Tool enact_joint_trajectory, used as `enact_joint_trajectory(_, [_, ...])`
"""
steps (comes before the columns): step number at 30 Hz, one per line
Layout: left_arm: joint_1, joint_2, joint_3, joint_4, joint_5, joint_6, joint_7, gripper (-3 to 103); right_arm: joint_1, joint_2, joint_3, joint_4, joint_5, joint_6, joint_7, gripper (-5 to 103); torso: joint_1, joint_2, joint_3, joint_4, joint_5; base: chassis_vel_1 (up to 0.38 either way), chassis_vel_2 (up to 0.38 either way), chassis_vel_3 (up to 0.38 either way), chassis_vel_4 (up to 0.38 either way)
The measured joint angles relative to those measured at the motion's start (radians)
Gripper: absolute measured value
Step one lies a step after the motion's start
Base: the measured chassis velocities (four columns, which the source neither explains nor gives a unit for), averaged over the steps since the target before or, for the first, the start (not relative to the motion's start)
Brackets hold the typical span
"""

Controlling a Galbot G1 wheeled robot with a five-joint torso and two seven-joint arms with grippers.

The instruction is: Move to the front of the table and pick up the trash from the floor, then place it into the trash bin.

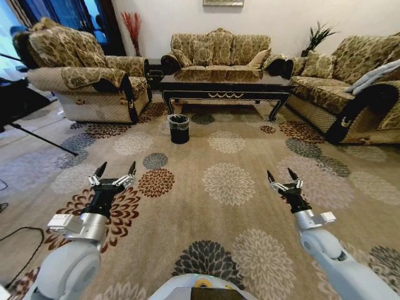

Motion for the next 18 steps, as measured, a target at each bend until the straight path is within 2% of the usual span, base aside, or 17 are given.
enact_joint_trajectory(8, [-0.028, 0.016, -0.055, 0.011, -0.031, 0.023, 0.017, 100, -0.019, -0.029, 0.128, 0.086, -0.009, -0.07, 0.033, 100, 0.006, 0.031, 0.026, 0.0, 0.0, 0.0, 0.0, 0.0, 0.0])
enact_joint_trajectory(11, [-0.056, 0.025, -0.097, 0.033, -0.047, 0.04, 0.031, 100, -0.039, -0.04, 0.191, 0.139, -0.029, -0.11, 0.073, 100, 0.009, 0.048, 0.04, 0.0004, 0.0, 0.0, 0.0, 0.0, 0.0])
enact_joint_trajectory(13, [-0.058, 0.026, -0.1, 0.035, -0.048, 0.041, 0.032, 100, -0.044, -0.042, 0.198, 0.147, -0.03, -0.116, 0.078, 100, 0.009, 0.05, 0.041, 0.0003, 0.0, 0.0, 0.0, 0.0, 0.0])
enact_joint_trajectory(17, [-0.098, 0.044, -0.142, 0.058, -0.087, 0.074, 0.036, 100, -0.089, -0.048, 0.244, 0.217, -0.035, -0.172, 0.102, 100, 0.012, 0.069, 0.058, 0.0, 0.0003, 0.0, 0.0, 0.0, 0.0])
enact_joint_trajectory(18, [-0.109, 0.05, -0.154, 0.063, -0.102, 0.088, 0.036, 100, -0.102, -0.051, 0.266, 0.243, -0.043, -0.204, 0.115, 100, 0.014, 0.075, 0.062, 0.0001, 0.0003, 0.0, 0.0, 0.0, 0.0])
